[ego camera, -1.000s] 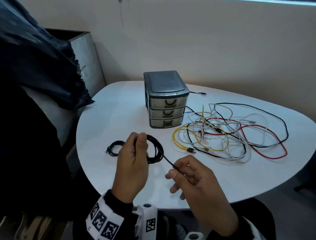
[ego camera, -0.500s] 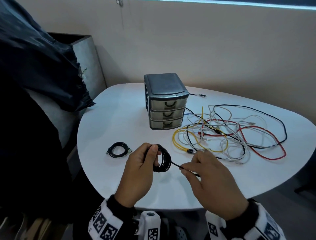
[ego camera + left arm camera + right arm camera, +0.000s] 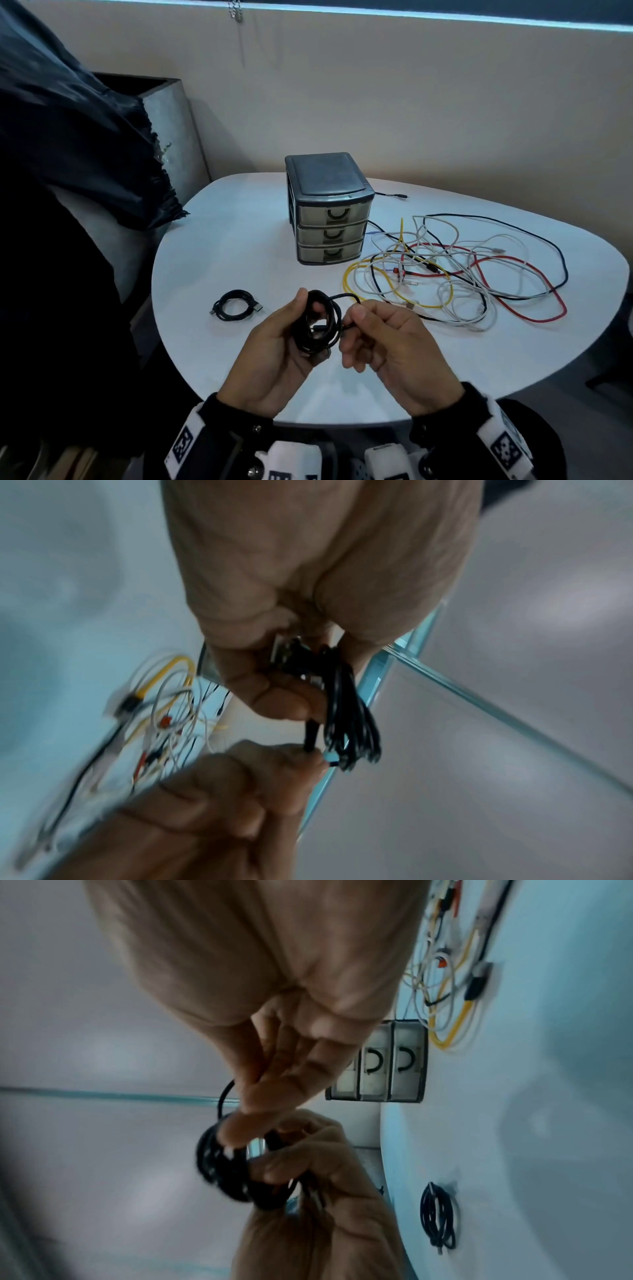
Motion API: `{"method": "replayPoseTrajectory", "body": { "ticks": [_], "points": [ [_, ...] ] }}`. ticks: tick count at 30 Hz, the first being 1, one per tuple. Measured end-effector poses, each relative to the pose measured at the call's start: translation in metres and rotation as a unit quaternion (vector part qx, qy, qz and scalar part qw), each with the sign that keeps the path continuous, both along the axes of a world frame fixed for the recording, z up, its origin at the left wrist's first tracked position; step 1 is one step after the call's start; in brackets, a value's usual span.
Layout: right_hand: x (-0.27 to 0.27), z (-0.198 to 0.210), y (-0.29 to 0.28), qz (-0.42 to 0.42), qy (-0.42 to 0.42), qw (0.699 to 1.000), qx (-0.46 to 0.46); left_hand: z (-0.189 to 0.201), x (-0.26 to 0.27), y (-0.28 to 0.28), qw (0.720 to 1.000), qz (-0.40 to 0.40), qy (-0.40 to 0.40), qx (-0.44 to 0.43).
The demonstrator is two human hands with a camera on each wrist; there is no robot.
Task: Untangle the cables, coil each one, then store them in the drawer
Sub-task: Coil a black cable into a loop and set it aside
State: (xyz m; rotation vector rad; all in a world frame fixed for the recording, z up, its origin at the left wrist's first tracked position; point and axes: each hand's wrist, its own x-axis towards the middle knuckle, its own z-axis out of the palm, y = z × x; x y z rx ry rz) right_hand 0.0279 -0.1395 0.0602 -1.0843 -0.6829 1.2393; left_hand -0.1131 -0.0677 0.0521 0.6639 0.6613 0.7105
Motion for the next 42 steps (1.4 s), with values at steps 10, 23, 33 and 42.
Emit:
{"method": "replayPoseTrajectory", "body": {
  "ticks": [10, 23, 33, 42],
  "points": [
    [-0.004, -0.004, 0.005, 0.006, -0.008, 1.0, 0.0, 0.0, -0.003, -0.004, 0.999, -0.01, -0.034, 0.001],
    [-0.027, -0.019, -0.003, 0.006, 0.124, 0.992, -0.003, -0.019, 0.0, -0.003, 0.969, 0.108, 0.074, 0.211],
    [-0.024, -0.012, -0.003, 0.11, -0.179, 0.975, -0.075, -0.014, -0.008, 0.004, 0.928, -0.024, 0.11, 0.355],
    [-0.012, -0.02, -0.007, 0.016, -0.315, 0.944, -0.101, -0.022, -0.003, 0.01, 0.904, 0.071, 0.192, 0.375]
  ]
}}
